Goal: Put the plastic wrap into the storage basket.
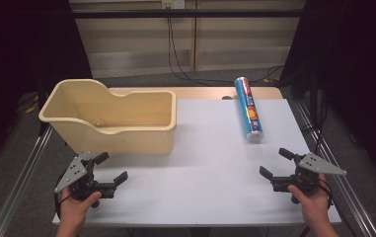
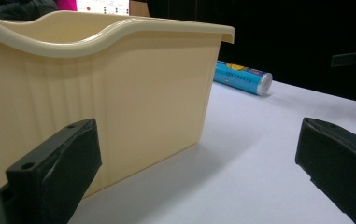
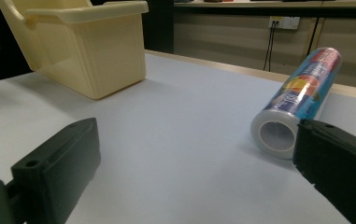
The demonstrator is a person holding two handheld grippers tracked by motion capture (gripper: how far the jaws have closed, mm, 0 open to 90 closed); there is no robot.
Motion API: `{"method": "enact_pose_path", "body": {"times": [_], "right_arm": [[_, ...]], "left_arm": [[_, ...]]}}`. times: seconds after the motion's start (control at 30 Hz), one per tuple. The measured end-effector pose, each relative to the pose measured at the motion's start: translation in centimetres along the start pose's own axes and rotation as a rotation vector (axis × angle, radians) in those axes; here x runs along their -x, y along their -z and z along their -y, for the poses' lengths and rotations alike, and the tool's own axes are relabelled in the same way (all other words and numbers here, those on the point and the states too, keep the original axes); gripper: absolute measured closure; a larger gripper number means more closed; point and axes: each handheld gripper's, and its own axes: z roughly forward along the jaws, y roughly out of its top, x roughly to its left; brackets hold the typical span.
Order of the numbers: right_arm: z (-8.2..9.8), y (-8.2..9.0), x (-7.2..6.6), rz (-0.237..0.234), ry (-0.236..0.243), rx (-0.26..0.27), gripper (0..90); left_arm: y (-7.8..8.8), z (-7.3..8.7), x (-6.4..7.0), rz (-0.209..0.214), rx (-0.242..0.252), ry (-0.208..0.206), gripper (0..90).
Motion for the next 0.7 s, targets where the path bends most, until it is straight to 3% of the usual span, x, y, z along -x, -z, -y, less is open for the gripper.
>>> {"method": "enact_pose_path", "body": {"times": [0.13,0.4,0.43,0.7], "right_arm": [[-0.2,-0.1,-0.2,0.005,0.003,-0.004,0.5],[-0.9,-1.6,-0.9,0.043,0.04,-0.068,1.7],[-1.2,-2.0,-1.1,0.068,0.048,-0.092,1.4],[-2.4,-5.5,-1.4,0.125,0.014,-0.169,2.2]], "left_arm": [[-0.1,0.0,0.1,0.005,-0.008,-0.008,0.1],[-0.1,0.1,0.1,0.012,-0.015,-0.005,0.1],[-0.1,0.1,0.1,0.013,-0.015,-0.006,0.1],[0.1,0.2,0.0,0.014,-0.02,-0.006,0.2]]}}
